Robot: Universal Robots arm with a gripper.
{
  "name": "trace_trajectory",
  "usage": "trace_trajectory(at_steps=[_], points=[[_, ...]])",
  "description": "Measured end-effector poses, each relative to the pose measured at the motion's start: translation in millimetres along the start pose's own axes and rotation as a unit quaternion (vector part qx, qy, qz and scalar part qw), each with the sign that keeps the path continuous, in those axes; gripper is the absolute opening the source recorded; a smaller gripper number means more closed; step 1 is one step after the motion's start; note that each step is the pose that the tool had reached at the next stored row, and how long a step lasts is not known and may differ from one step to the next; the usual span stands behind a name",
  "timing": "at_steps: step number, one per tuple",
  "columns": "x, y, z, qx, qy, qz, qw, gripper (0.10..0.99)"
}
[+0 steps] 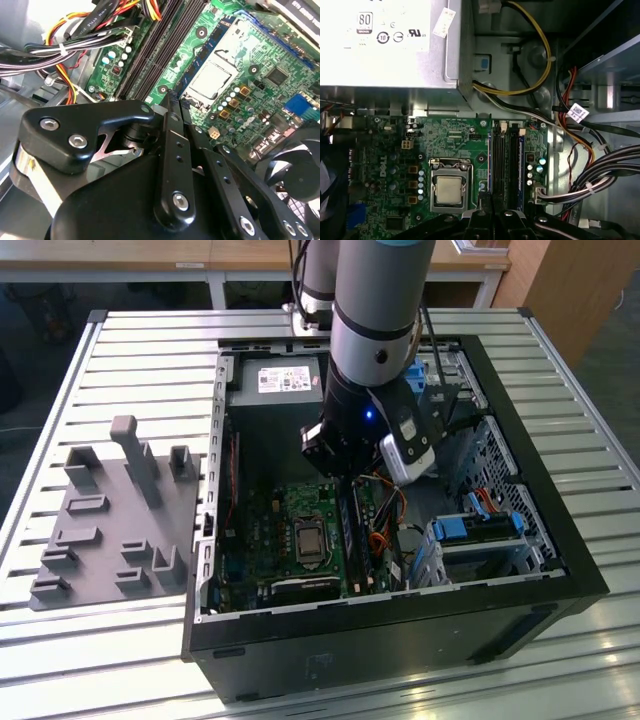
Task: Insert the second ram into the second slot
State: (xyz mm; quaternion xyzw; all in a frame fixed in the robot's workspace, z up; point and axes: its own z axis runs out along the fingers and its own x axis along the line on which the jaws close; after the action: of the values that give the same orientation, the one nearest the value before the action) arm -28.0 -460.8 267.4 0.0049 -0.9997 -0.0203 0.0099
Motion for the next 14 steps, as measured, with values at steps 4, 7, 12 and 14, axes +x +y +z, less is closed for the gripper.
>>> trace_trajectory(at_steps=[4, 7, 12, 14], points=[[-0.2, -0.7, 4.4, 0.0001, 0.0, 0.0, 1.0, 0.129], [-0.3, -1.4, 6.1, -0.0001, -0.0001, 0.0, 1.0, 0.129], [-3.3, -1.7, 11.2, -0.0002, 0.0, 0.0, 1.0, 0.129], [-5.5, -1.9, 13.9, -0.0004, 0.0001, 0.0, 1.0, 0.129]])
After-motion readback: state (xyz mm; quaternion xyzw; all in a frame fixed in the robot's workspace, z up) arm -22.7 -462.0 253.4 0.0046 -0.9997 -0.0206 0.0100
